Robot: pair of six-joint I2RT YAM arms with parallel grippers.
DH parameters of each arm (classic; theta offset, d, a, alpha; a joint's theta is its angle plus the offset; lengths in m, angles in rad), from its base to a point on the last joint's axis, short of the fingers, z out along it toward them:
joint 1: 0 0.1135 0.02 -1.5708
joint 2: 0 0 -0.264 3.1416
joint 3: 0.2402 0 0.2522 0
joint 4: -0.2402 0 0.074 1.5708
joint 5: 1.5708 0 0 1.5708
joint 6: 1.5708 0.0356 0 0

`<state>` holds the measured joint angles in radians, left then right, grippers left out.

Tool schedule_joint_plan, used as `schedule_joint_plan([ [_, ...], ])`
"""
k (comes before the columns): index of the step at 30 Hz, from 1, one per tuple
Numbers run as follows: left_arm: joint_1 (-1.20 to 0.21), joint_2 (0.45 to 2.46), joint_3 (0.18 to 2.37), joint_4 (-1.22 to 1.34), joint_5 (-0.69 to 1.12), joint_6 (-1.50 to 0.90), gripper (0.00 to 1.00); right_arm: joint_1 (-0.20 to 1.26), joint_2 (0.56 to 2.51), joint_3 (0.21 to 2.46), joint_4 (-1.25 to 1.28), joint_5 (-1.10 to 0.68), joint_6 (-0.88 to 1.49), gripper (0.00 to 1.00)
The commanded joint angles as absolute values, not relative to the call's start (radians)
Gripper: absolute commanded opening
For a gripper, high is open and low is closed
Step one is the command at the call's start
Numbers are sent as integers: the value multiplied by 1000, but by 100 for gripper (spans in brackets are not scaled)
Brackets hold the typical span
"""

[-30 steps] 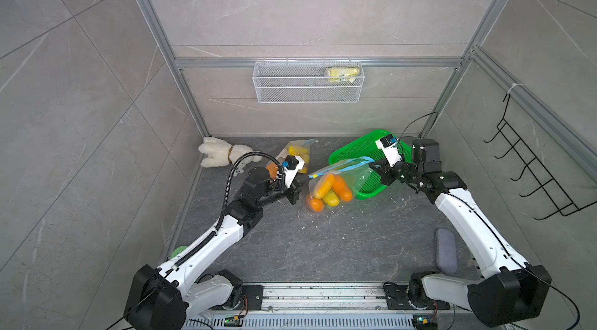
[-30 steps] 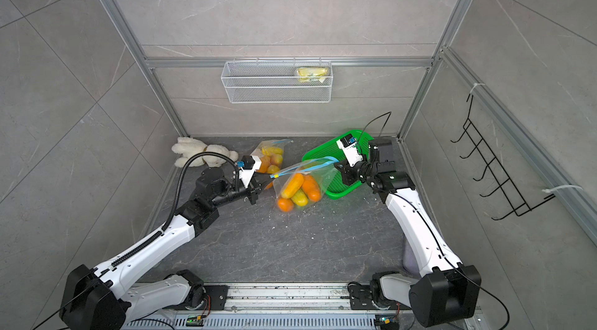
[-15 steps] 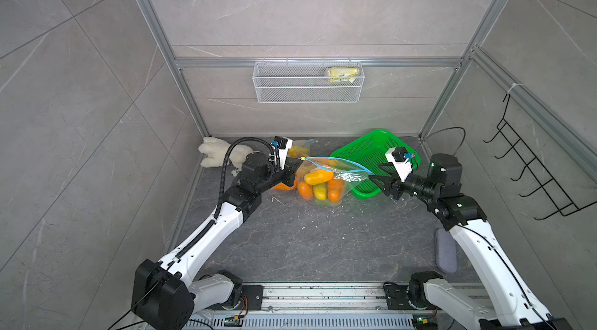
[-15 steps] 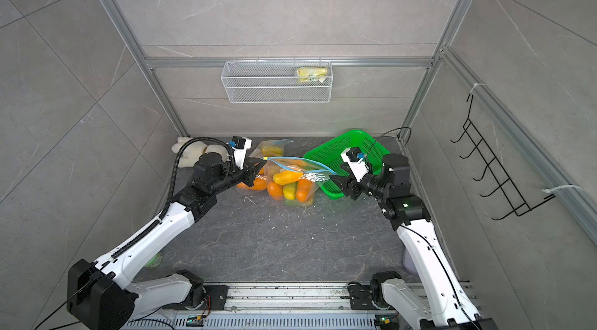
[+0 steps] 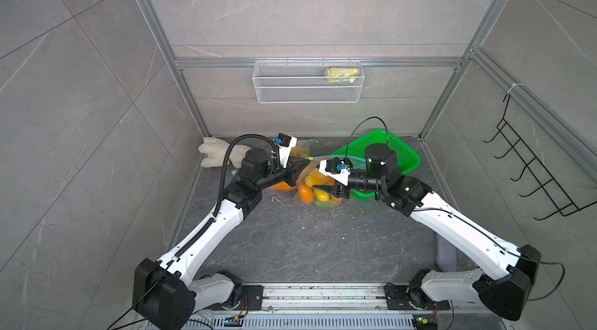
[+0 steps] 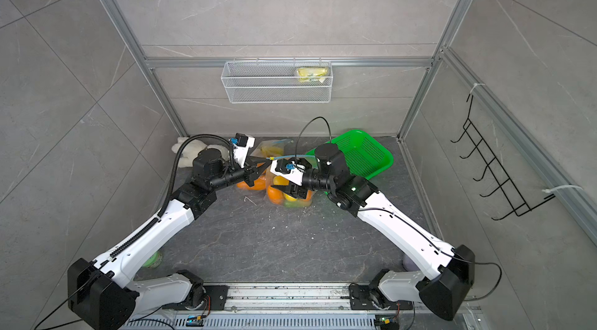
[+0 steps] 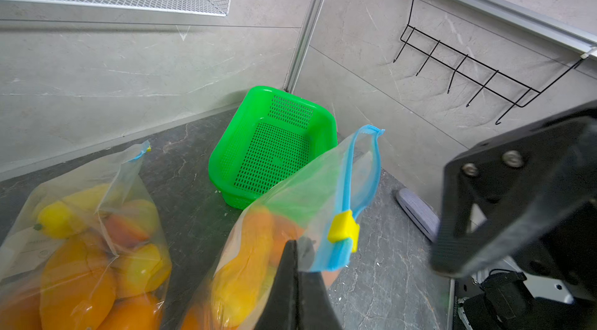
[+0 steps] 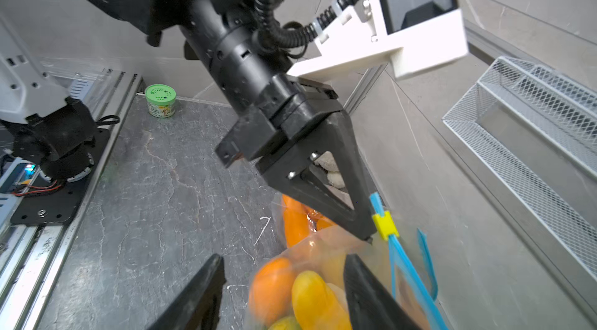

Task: Place the mango in a zip-top bag and seal the zipper
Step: Zip the zipper on the zipper food storage bag.

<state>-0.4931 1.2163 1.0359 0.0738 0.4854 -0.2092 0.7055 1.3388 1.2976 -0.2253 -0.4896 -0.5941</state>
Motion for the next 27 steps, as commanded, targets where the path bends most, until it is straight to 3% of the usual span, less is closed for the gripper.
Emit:
schedule_joint_plan([
  [1, -494, 1189, 1072, 109, 538, -193, 0, 705, 1390, 1388, -169, -458, -642, 48],
  [4, -494, 1175, 1057, 114, 552, -161, 0, 702, 1434, 1451, -199, -464, -646, 36],
  [10, -494, 1162, 1048, 112, 540, -133, 0, 669, 1461, 1491, -232, -502, -636, 31],
  [17, -494, 1167, 1046, 128, 588, -121, 0, 627, 1513, 1544, -324, -578, -666, 38],
  [23, -494, 1166, 1048, 125, 571, -126, 0, 613, 1552, 1591, -394, -614, -699, 36],
  [27, -494, 1164, 1045, 124, 562, -124, 0, 606, 1551, 1585, -387, -609, -698, 20],
])
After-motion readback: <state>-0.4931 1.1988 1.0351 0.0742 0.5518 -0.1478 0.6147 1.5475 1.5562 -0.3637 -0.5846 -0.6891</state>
